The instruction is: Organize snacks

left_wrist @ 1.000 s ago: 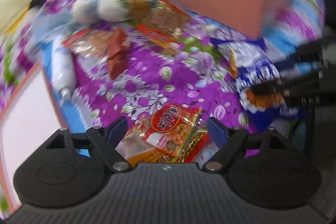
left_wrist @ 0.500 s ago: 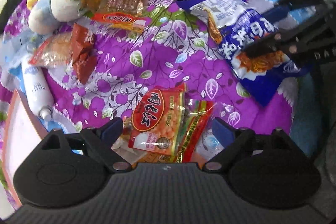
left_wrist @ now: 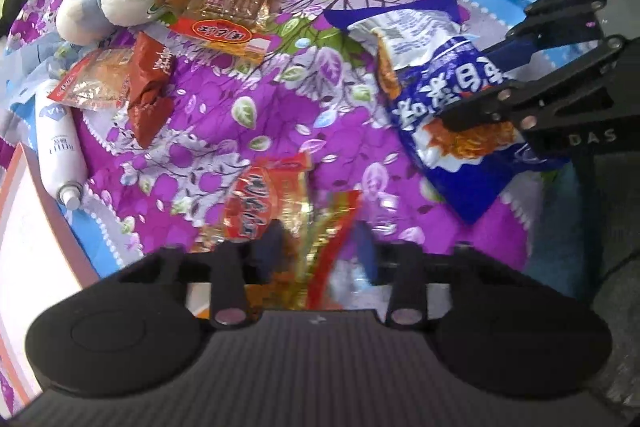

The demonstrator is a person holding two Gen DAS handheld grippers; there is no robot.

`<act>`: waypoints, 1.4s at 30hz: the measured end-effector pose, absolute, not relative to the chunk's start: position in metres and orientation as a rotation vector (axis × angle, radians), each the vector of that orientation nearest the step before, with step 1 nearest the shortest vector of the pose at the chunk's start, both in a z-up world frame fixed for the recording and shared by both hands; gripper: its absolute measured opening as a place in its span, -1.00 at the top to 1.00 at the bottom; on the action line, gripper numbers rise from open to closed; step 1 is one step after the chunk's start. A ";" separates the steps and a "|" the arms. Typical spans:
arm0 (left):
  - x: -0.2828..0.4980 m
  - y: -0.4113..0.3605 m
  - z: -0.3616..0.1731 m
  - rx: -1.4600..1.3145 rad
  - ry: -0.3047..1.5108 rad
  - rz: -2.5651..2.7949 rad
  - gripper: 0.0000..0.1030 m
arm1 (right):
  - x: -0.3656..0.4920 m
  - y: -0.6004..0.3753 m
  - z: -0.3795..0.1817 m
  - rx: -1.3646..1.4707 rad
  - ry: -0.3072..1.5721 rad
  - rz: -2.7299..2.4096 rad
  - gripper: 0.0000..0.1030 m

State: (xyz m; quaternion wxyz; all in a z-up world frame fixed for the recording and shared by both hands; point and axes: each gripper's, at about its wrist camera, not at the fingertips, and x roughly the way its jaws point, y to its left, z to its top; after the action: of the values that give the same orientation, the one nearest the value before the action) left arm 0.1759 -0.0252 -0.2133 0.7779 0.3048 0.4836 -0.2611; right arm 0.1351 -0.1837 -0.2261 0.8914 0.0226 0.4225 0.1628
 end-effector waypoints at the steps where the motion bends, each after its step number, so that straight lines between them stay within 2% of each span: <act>1: 0.174 -0.027 -0.213 0.654 1.045 -0.556 0.47 | 0.135 -0.184 -0.225 0.049 0.875 0.339 0.33; 3: 0.175 -0.028 -0.212 0.625 1.051 -0.533 0.59 | 0.134 -0.186 -0.223 0.050 0.873 0.337 0.35; 5: 0.178 -0.026 -0.211 0.587 1.053 -0.502 0.86 | 0.133 -0.190 -0.221 0.061 0.867 0.332 0.37; 7: 0.181 -0.023 -0.208 0.544 1.052 -0.473 0.97 | 0.132 -0.194 -0.218 0.072 0.858 0.323 0.37; 22: 0.185 0.009 -0.154 0.108 0.933 -0.242 1.00 | 0.131 -0.204 -0.190 0.128 0.806 0.320 0.38; 30: 0.193 0.024 -0.161 0.113 0.929 -0.336 0.98 | 0.132 -0.201 -0.194 0.113 0.824 0.324 0.38; 32: 0.195 0.026 -0.167 0.178 0.930 -0.371 0.86 | 0.131 -0.202 -0.204 0.116 0.851 0.322 0.38; 33: 0.198 0.026 -0.170 0.200 0.947 -0.399 0.62 | 0.131 -0.202 -0.208 0.117 0.861 0.320 0.38; 34: 0.200 0.025 -0.173 0.227 0.966 -0.422 0.13 | 0.131 -0.203 -0.211 0.120 0.871 0.319 0.38; 36: 0.202 0.021 -0.180 0.332 0.984 -0.455 -0.55 | 0.132 -0.204 -0.214 0.131 0.880 0.318 0.38; 40: 0.202 0.009 -0.191 0.523 0.989 -0.534 -0.80 | 0.132 -0.205 -0.215 0.132 0.884 0.312 0.38; 42: 0.206 0.002 -0.198 0.590 1.021 -0.592 -0.82 | 0.132 -0.205 -0.216 0.131 0.888 0.313 0.38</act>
State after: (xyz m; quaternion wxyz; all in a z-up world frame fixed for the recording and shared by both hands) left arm 0.2059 0.0019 -0.1978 0.7903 0.2742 0.4741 -0.2748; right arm 0.1325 -0.2047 -0.2162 0.8892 0.0633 0.4273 0.1507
